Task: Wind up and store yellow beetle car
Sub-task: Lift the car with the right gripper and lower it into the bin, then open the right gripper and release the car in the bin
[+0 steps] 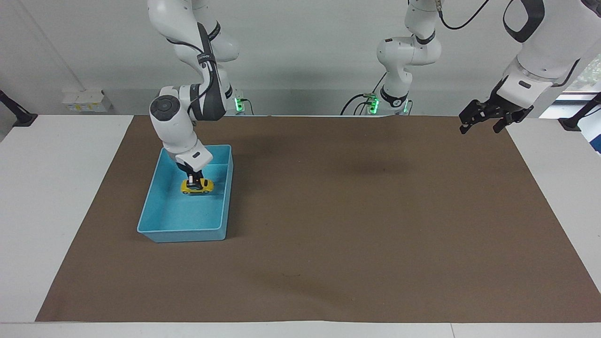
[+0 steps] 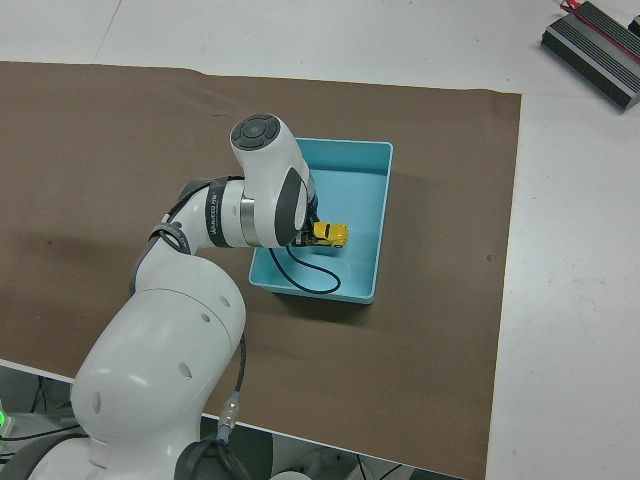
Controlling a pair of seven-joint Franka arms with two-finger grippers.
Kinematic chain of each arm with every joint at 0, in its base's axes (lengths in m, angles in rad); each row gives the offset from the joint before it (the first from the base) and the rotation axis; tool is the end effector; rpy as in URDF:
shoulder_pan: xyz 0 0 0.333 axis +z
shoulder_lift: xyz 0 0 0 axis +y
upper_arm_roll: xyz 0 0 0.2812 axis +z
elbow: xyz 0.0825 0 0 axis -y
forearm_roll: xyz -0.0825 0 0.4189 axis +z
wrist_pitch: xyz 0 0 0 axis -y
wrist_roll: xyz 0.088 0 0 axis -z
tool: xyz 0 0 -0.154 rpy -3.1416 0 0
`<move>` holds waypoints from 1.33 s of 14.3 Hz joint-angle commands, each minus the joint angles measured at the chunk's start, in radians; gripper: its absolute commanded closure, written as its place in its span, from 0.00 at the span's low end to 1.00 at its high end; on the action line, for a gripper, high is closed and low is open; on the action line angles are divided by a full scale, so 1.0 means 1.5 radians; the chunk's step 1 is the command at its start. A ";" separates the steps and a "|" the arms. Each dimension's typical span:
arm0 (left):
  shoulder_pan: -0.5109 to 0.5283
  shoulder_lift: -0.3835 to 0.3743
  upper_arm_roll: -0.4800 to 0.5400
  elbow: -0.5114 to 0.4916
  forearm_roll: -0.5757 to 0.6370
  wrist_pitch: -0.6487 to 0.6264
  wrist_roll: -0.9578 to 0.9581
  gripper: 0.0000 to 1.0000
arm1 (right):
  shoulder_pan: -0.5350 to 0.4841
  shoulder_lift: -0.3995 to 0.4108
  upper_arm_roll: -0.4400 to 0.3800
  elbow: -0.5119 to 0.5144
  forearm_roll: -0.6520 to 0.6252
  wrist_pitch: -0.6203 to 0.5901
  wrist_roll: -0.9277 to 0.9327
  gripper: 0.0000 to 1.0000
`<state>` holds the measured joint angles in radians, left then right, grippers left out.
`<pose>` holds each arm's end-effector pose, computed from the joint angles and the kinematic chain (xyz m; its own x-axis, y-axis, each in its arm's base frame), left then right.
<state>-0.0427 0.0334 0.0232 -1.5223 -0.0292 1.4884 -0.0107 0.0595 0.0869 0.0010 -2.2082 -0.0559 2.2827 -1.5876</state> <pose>0.5867 -0.0163 0.5406 0.9977 -0.0111 -0.0675 -0.0093 -0.9996 0.0277 0.5603 0.0306 0.2352 -0.1140 0.9926 -0.0415 0.9934 0.1135 -0.0139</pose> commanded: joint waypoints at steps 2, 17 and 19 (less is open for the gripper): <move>0.005 0.003 -0.003 0.010 0.006 -0.013 -0.006 0.00 | -0.008 -0.004 0.003 -0.026 -0.007 0.035 -0.017 1.00; 0.005 0.003 -0.003 0.010 0.006 -0.013 -0.006 0.00 | 0.031 -0.004 0.011 0.196 0.008 -0.226 0.185 0.00; 0.005 0.003 -0.003 0.010 0.006 -0.013 -0.006 0.00 | 0.030 -0.007 0.010 0.231 0.010 -0.254 0.216 0.00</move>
<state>-0.0427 0.0334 0.0232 -1.5223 -0.0292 1.4884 -0.0108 0.1139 0.0703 0.0129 -1.9181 -0.0543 1.9518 -1.3118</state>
